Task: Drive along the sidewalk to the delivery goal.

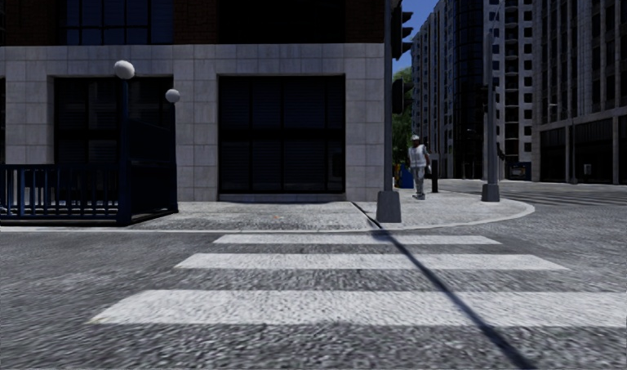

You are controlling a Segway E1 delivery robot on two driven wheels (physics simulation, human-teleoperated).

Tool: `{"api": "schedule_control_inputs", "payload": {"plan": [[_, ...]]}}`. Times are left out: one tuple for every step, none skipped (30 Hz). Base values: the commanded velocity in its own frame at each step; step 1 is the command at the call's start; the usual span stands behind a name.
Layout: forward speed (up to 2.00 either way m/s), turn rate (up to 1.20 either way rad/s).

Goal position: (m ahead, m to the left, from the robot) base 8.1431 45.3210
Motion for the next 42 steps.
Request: {"api": "schedule_control_inputs", "payload": {"plan": [[2.00, 0.00], [2.00, 0.00], [2.00, 0.00], [2.00, 0.00], [2.00, 0.00], [2.00, 0.00], [2.00, 0.00], [2.00, 0.00], [2.00, 0.00], [2.00, 0.00], [2.00, 0.00], [2.00, 0.00], [2.00, 0.00], [2.00, 0.00], [2.00, 0.00], [2.00, 0.00], [2.00, 0.00], [2.00, 0.00], [2.00, 0.00], [2.00, 0.00], [2.00, 0.00], [2.00, 0.00], [2.00, 0.00], [2.00, 0.00], [2.00, 0.00], [2.00, 0.00], [2.00, 0.00], [2.00, 0.00], [2.00, 0.00], [2.00, 0.00], [2.00, 0.00], [2.00, 0.00], [2.00, 0.00], [2.00, 0.00], [2.00, 0.00], [2.00, 0.00], [2.00, 0.00], [2.00, 0.00], [2.00, 0.14], [2.00, 0.14], [2.00, 0.30], [2.00, 0.72]]}}
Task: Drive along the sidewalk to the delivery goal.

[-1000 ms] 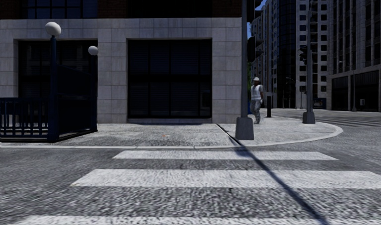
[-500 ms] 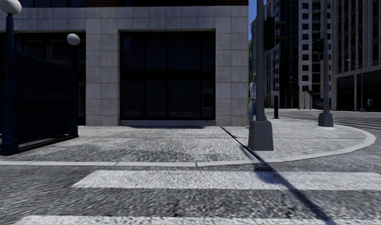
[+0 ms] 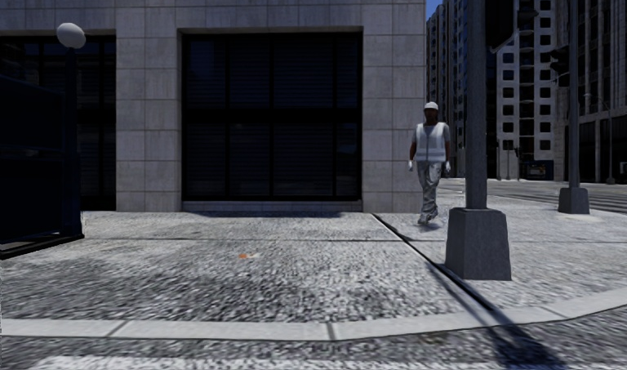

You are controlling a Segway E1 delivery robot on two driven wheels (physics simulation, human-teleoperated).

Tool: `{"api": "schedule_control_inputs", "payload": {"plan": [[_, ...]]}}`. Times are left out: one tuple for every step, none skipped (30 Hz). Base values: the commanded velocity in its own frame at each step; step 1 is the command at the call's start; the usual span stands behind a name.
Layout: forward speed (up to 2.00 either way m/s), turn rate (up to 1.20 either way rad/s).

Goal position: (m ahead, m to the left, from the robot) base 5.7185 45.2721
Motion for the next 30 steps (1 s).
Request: {"api": "schedule_control_inputs", "payload": {"plan": [[2.00, 0.84], [2.00, 0.84], [2.00, 0.88], [2.00, 0.88], [2.00, 0.86], [2.00, 0.38], [2.00, 0.22], [2.00, 0.22], [2.00, 0.18], [2.00, 0.16], [2.00, 0.08], [2.00, 0.08], [2.00, 0.02], [2.00, 0.00], [2.00, 0.00], [2.00, 0.00], [2.00, 0.00], [2.00, 0.00], [2.00, 0.16], [2.00, 0.59], [2.00, 0.82], [2.00, 1.00], [2.00, 1.00], [2.00, 1.05], [2.00, 1.06], [2.00, 1.06], [2.00, 1.06], [2.00, 0.79], [2.00, 0.66], [2.00, 0.46]]}}
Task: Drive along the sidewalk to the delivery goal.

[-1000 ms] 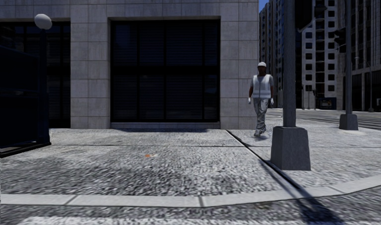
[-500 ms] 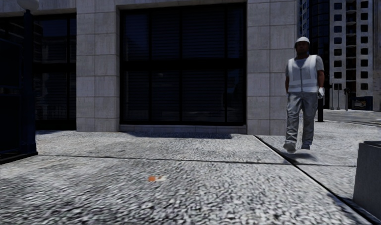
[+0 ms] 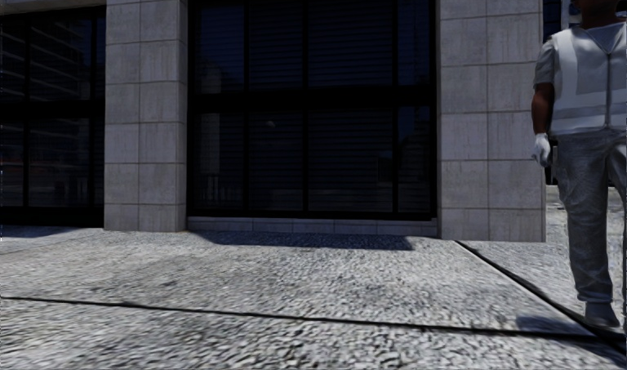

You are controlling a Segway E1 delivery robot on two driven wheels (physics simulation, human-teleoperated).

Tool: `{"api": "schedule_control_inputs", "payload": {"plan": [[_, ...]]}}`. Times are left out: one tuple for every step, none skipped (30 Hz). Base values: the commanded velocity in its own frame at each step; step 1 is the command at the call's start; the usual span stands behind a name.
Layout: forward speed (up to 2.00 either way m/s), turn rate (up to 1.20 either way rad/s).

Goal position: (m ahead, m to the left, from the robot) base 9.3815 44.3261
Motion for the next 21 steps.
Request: {"api": "schedule_control_inputs", "payload": {"plan": [[2.00, 0.26], [2.00, 0.26], [2.00, 0.19], [2.00, 0.18], [2.00, 0.17], [2.00, 0.17], [2.00, 0.17], [2.00, 0.17], [2.00, 0.25], [2.00, 0.47], [2.00, 0.62], [2.00, 0.62], [1.98, 0.67], [1.97, 0.68], [1.96, 0.68], [1.96, 0.68], [1.96, 0.68], [1.96, 0.68], [1.96, 0.71], [1.96, 0.93], [1.96, 1.05]]}}
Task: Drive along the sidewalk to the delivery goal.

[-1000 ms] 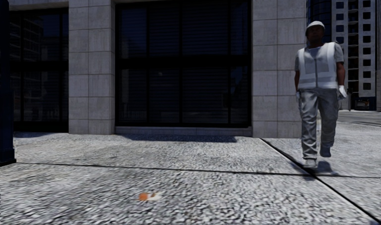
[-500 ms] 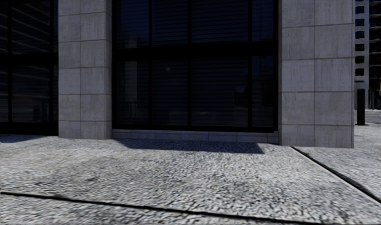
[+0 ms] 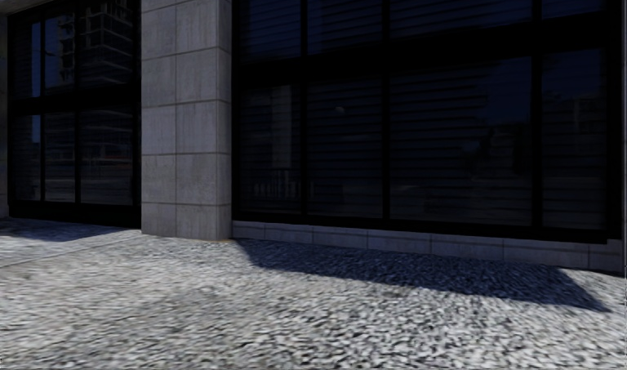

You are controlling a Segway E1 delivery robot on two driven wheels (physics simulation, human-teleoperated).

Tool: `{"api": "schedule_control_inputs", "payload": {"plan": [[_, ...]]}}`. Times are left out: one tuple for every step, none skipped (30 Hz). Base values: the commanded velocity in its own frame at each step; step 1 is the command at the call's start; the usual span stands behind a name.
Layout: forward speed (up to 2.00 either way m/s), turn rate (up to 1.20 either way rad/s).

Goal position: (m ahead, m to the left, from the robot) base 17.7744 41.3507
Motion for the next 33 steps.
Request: {"api": "schedule_control_inputs", "payload": {"plan": [[1.96, 1.08], [1.96, 1.08], [1.96, 1.09], [1.96, 1.09], [1.95, 1.09], [1.95, 1.09], [1.95, 1.09], [1.95, 1.09], [1.95, 1.09], [1.95, 1.09], [1.95, 1.09], [1.95, 1.09], [1.95, 1.09], [1.95, 1.09], [1.95, 1.09], [1.95, 1.09], [1.95, 1.09], [1.95, 1.09], [1.95, 1.09], [1.95, 1.08], [1.95, 0.91], [1.95, 0.79], [1.95, 0.76], [1.95, 0.76], [1.95, 0.74], [1.95, 0.64], [1.95, 0.49], [1.95, 0.44], [1.95, 0.43], [1.95, 0.43], [1.95, 0.31], [1.95, 0.07], [1.95, 0.00]]}}
